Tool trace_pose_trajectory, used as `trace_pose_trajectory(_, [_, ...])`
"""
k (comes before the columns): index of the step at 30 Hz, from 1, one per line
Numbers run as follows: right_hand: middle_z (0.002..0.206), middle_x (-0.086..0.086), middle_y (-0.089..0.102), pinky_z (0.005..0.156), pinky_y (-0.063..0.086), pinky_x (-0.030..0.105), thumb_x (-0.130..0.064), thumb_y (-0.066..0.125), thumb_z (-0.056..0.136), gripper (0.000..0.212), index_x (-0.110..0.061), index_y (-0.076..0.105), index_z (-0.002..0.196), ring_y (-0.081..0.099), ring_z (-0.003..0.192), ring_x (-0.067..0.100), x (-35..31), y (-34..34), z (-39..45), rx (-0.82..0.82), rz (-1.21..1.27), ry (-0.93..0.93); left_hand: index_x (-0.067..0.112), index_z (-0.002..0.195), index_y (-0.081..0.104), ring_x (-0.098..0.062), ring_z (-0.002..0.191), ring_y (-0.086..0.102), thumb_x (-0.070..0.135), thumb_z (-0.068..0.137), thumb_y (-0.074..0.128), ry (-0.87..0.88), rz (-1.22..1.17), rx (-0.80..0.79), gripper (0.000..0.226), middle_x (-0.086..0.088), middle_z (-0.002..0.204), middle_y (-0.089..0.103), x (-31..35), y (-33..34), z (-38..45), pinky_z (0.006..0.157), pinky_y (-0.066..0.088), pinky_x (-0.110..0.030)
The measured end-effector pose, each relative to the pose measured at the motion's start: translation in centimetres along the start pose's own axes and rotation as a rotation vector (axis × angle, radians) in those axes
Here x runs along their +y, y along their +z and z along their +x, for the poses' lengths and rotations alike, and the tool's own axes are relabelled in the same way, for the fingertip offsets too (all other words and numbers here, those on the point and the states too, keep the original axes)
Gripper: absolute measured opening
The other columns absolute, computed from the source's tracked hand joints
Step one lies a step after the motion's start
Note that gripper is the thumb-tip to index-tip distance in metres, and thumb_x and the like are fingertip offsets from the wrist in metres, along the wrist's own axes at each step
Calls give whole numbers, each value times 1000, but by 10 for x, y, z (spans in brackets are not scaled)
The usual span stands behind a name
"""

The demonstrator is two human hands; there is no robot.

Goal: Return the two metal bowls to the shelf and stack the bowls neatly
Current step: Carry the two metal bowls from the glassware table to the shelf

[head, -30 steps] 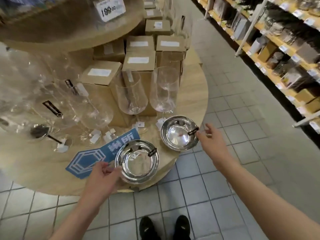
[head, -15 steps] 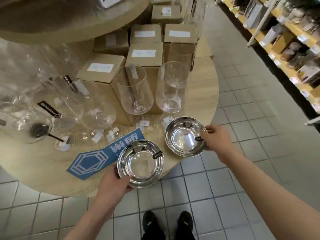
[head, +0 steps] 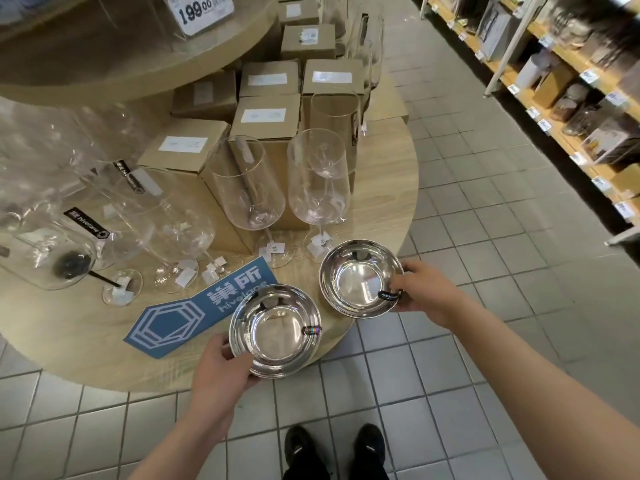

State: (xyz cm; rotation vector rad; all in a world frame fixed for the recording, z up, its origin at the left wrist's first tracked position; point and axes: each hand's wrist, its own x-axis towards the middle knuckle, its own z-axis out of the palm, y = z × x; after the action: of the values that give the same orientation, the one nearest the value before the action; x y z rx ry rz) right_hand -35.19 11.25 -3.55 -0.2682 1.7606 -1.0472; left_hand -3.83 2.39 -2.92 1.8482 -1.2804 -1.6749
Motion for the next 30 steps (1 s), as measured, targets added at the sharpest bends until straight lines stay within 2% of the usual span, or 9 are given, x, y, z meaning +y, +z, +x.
trace_pose_trajectory(4, [98,19,67,59,62,33,13,56,85,36,-2,57,118,73,68,25,11,-28,-32,-3,158,24,17,105,72,-22,74,76,-6,86,58,81,89,-85,33,-5,84,77,14,8,-19,58,61,-29])
trace_pose_trajectory(9, [109,25,70,67,64,37,18,51,87,46,-3,53,128,74,82,30,34,-86,-84,43,437,3,22,97,74,-32,74,75,10,93,57,149,197,-116,21,-6,83,78,38,53,-46,63,63,-46])
trace_pose_trajectory(13, [95,14,78,62,63,33,20,48,87,47,-9,56,123,77,77,28,54,-143,-132,135,556,-86,29,81,74,-17,80,69,36,93,62,269,366,-191,19,13,72,75,69,108,-63,63,51,-31])
trace_pose_trajectory(16, [110,17,74,67,64,35,19,51,87,51,-13,56,126,76,85,27,69,-182,-163,216,607,-147,28,81,76,-15,72,69,41,94,63,371,410,-365,23,7,74,76,90,159,-71,67,52,-31])
trace_pose_trajectory(18, [118,19,71,70,64,36,18,52,87,53,-14,55,130,75,89,29,79,-205,-180,278,635,-181,39,85,77,-11,69,72,38,96,60,444,415,-414,20,8,75,77,100,197,-74,63,52,-29])
trace_pose_trajectory(21, [112,17,73,70,64,37,16,53,88,51,-14,55,129,75,89,28,93,-231,-200,361,673,-202,41,82,75,-15,66,73,30,96,52,527,493,-432,29,4,71,76,112,251,-75,57,56,-29])
trace_pose_trajectory(26, [90,9,78,64,62,32,8,57,90,40,-17,63,120,76,80,21,109,-257,-207,484,743,-177,31,90,72,-25,77,69,30,101,47,538,529,-580,28,2,77,73,127,316,-77,82,60,-52])
trace_pose_trajectory(28, [87,9,78,64,62,30,7,57,91,35,-13,63,119,77,77,18,110,-268,-200,529,761,-167,21,91,70,-24,76,64,28,102,45,581,556,-626,28,0,74,69,133,338,-73,81,58,-49])
trace_pose_trajectory(30, [87,10,78,64,62,31,7,56,92,33,-10,63,119,77,77,18,108,-280,-188,554,784,-161,19,88,70,-14,66,63,26,102,46,639,571,-650,28,5,65,67,142,360,-66,66,52,-34])
